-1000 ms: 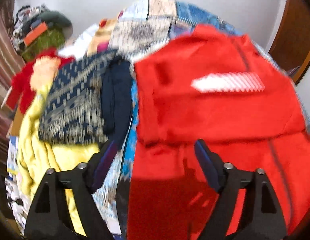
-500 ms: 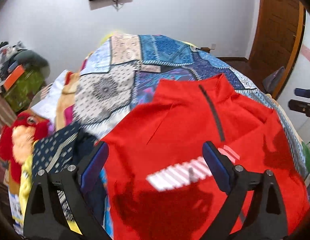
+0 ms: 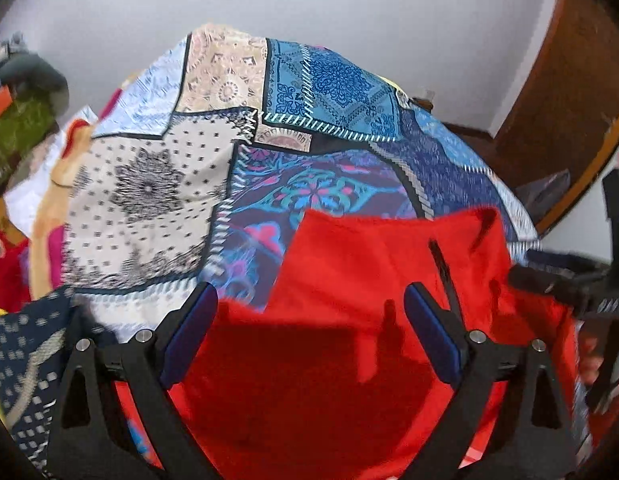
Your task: Fold large clothes
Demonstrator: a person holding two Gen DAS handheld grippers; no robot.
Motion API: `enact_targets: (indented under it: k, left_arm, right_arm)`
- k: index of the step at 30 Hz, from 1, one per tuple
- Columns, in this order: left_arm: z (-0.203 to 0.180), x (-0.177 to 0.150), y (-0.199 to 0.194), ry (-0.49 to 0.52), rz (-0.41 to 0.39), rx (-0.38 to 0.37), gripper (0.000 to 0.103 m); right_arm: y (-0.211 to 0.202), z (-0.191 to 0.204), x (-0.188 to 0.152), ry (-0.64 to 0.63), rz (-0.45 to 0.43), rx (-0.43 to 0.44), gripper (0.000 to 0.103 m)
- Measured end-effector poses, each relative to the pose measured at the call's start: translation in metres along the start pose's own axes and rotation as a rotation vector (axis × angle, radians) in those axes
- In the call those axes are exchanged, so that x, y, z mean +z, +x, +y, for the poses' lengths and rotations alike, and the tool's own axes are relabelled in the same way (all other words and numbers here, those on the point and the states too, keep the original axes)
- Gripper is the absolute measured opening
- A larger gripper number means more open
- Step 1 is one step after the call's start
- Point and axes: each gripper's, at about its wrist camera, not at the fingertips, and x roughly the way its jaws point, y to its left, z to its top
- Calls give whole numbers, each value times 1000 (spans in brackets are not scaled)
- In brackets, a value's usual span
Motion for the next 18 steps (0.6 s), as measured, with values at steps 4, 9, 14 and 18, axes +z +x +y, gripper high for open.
enact_targets:
  k: [4, 9, 14, 18]
  left_arm:
    - [3, 8, 25, -30, 0, 9, 75]
    - [7, 5, 50, -81, 24, 14, 36]
    - [-3, -2, 36, -28, -7, 25, 12]
    - [-14, -11, 2, 26, -49, 29, 10]
  right_arm:
    - [26, 2, 10, -8, 29, -21, 81]
    - [32, -12, 4, 115, -19, 50, 57]
    - [18, -5, -4, 76, -37, 87, 23]
    - [-7, 10, -16, 13, -77, 70, 19]
